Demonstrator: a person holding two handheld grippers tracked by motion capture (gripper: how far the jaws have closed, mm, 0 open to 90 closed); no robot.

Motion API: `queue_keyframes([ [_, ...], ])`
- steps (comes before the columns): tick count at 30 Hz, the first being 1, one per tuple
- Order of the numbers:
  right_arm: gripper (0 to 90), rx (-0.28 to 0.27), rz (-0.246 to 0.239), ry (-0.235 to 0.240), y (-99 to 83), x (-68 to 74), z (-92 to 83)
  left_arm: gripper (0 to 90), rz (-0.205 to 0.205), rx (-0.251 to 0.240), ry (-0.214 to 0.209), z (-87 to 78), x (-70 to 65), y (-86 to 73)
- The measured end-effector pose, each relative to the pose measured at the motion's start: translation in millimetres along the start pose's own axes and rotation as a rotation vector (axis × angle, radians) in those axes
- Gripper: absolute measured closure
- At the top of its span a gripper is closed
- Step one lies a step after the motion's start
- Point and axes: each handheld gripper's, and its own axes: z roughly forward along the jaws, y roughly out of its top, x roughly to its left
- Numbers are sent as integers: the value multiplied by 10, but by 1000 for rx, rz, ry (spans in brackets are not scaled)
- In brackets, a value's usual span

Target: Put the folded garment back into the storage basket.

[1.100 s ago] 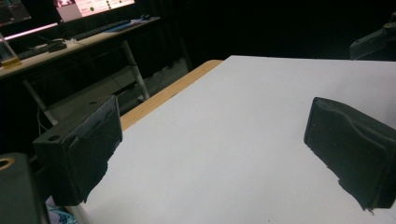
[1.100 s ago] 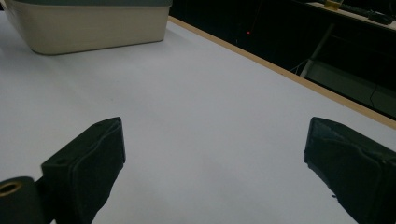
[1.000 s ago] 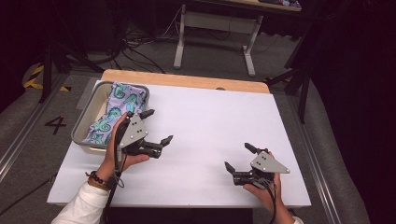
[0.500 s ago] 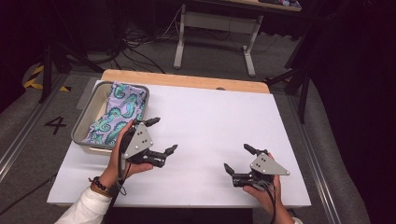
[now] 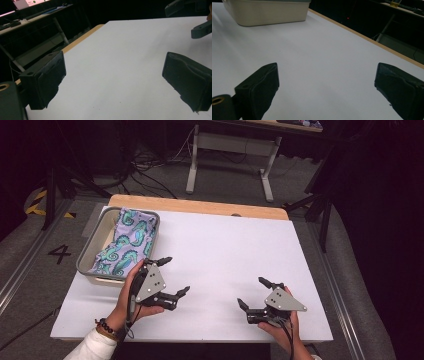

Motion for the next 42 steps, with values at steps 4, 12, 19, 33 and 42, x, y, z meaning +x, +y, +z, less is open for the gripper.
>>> queue_keyframes([
  [4, 60, 2, -1, 5, -14, 21, 0, 61, -3, 4, -2, -12, -40, -70],
  [12, 60, 9, -8, 8, -51, 46, -10, 61, -2, 38, -3, -33, -125, -209],
  [19, 60, 3, -11, 9, -64, 44, -14, 61, -17, 59, 6, -72, -144, -339],
  [33, 62, 12, -5, 14, -150, 3, 31, 61, -77, 132, 16, -107, -162, -599],
  [42, 63, 14, -11, 18, -174, 1, 15, 59, -97, 150, 26, -112, -121, -647],
])
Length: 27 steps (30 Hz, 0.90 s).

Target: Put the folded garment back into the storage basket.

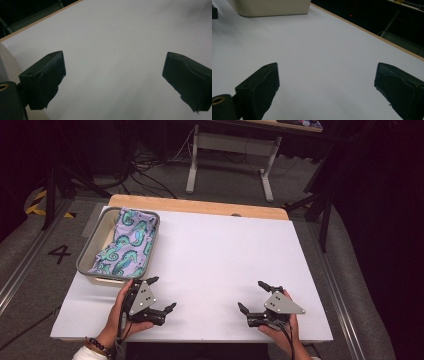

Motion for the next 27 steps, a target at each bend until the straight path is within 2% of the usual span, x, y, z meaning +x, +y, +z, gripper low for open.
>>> queue_keyframes([
  [11, 63, 1, -8, 14, 12, 15, 15, 59, 5, -5, -3, -11, -11, 7],
  [14, 64, -1, -8, 14, 22, 14, 22, 59, 20, -1, -1, -23, -19, 2],
  [17, 64, 2, -12, 11, 26, 21, 22, 59, 12, -12, -1, -48, -11, 5],
  [27, 64, 6, -11, 12, 33, 15, 56, 59, 34, -10, 11, -91, -21, 21],
])
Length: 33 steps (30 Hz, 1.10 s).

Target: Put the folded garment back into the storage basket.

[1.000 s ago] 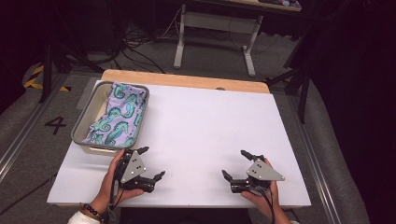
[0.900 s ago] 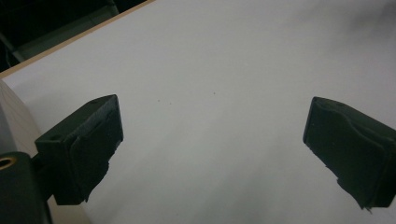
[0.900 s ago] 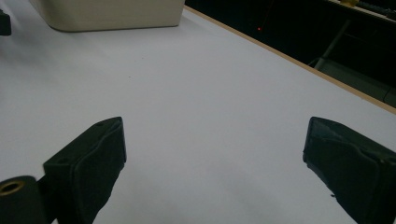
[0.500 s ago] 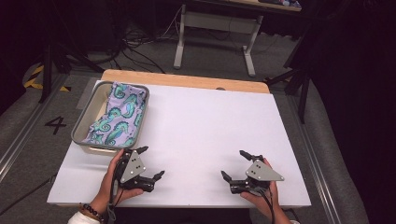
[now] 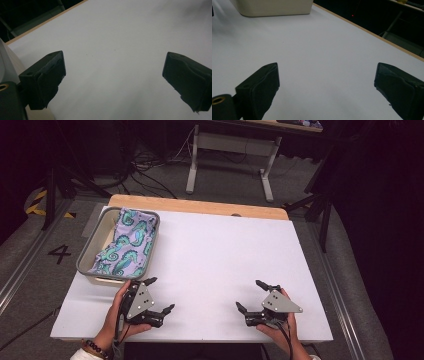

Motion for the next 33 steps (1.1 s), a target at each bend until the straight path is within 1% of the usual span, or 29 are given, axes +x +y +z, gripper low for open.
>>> queue_keyframes([
  [5, 64, 8, -5, 2, -8, -8, 30, 59, -3, 4, -6, 21, 6, -7],
  [9, 64, 6, 5, 1, -12, -14, 22, 59, 0, 1, -6, 31, 7, 1],
  [11, 64, 7, 6, 0, -14, -16, 15, 60, -10, -2, -10, 34, 12, 0],
  [16, 65, 1, 3, 0, -7, -10, -3, 60, 1, 0, 2, 23, -3, 13],
  [19, 65, 1, 1, 1, -8, -10, -10, 60, -5, 2, 3, 33, -4, 16],
  [23, 65, 1, 0, 1, -5, -13, -7, 59, 5, 12, 2, 38, -10, 7],
  [30, 65, 6, -2, 4, -9, -14, 10, 59, 5, 14, -3, 50, -1, 4],
  [31, 65, 5, 0, 4, -9, -15, 10, 59, 0, 17, -4, 55, -6, 4],
  [33, 72, 2, 6, 1, -6, -16, 5, 60, 4, 18, 1, 60, -11, 10],
])
